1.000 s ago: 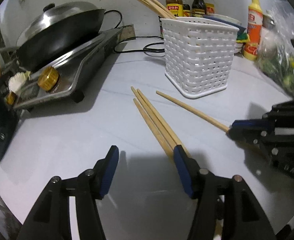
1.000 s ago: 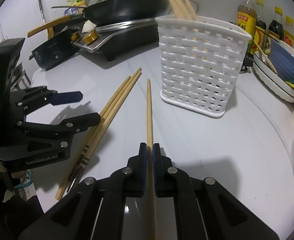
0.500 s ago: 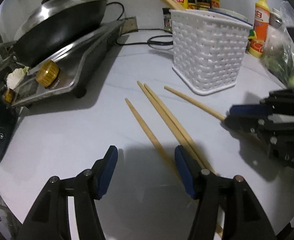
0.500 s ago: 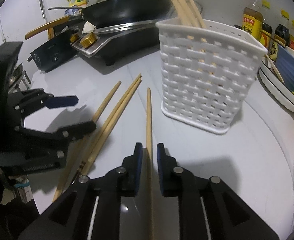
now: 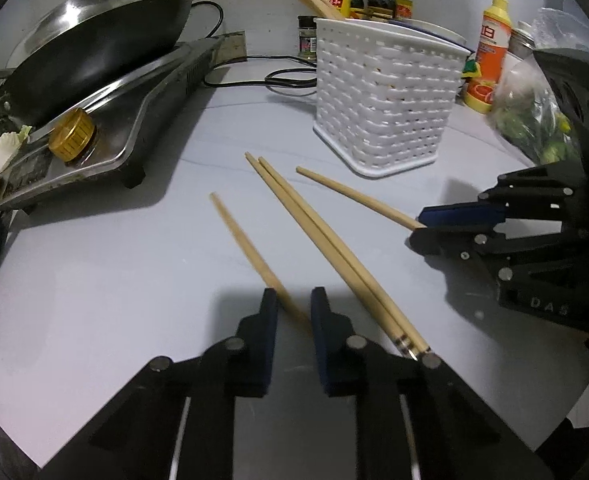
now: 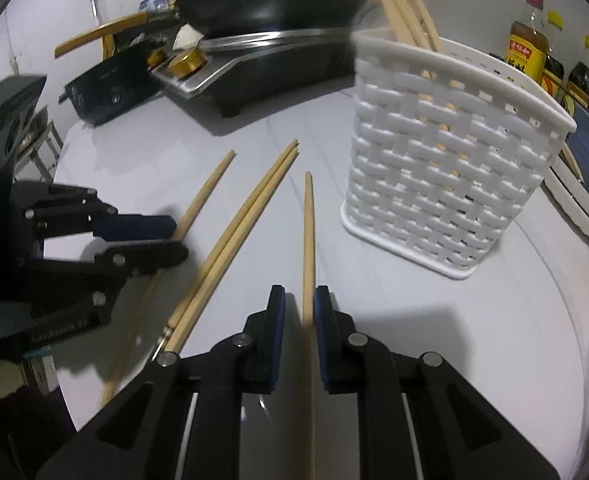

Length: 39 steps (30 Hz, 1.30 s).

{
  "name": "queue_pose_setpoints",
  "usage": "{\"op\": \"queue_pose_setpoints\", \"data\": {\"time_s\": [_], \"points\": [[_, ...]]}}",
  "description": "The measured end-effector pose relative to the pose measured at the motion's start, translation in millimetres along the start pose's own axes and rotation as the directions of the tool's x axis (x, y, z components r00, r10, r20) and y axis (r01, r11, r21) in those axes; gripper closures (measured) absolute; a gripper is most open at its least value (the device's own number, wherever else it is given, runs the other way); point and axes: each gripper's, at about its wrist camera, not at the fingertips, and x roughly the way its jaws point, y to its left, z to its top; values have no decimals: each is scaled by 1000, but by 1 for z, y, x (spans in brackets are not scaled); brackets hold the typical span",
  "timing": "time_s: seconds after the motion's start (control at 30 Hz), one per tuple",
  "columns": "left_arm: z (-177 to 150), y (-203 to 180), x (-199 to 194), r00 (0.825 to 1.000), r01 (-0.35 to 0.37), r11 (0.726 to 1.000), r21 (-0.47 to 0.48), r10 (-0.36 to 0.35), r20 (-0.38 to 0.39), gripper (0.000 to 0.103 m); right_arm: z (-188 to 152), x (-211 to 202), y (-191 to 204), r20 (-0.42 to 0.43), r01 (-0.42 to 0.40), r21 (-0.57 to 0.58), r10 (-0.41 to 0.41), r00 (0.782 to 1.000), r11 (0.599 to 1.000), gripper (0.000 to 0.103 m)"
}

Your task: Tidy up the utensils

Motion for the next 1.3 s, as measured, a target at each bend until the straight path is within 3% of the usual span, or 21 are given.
{"op": "queue_pose_setpoints", "data": {"time_s": [0.1,0.33,0.53,0.93,1.3], "points": [[-4,4,-3,1000,29,999,-23,-29,1,95,-2,-1,2,0,-6,-7,6,1000,1000,98],[-10,24,-13,997,62,987,-148,-56,47,97,-6,-16,6,33,-40,10,40,999,999,98],[-3,31,-42,989,78,982,-170,-55,136,97,-1,-45,1,107,-81,35,76,991,996,98],[36,29,-105,944,127,980,-150,-73,322,97,38,-112,-24,279,-88,41,74,957,995,98],[72,42,-122,911,137,981,-136,-71,407,97,95,-132,-54,359,-54,39,36,933,998,98]]}}
